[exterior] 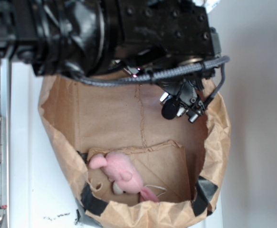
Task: Grab the green ball.
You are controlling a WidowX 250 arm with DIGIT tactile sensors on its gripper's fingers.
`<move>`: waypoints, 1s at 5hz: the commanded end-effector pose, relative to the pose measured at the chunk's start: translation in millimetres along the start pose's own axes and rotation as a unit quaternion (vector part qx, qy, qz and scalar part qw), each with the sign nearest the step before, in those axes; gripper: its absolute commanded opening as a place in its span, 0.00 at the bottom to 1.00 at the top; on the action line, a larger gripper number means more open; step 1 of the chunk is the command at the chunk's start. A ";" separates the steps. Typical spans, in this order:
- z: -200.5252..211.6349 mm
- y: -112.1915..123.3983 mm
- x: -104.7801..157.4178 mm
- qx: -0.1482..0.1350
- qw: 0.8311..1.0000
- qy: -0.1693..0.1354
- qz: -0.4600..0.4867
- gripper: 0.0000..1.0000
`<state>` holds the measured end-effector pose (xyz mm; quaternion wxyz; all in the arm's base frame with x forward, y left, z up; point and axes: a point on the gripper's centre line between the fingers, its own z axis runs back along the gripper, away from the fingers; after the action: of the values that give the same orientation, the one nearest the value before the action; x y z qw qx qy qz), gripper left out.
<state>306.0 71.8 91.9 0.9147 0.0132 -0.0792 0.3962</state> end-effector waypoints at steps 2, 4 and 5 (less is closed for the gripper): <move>39.6 20.8 14.6 -0.051 0.996 -0.026 -0.074 1.00; 39.6 20.8 14.6 -0.051 0.996 -0.026 -0.074 1.00; 39.6 20.8 14.6 -0.051 0.996 -0.026 -0.074 1.00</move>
<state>292.7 78.2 100.9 0.9457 -0.0153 -0.0745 0.3161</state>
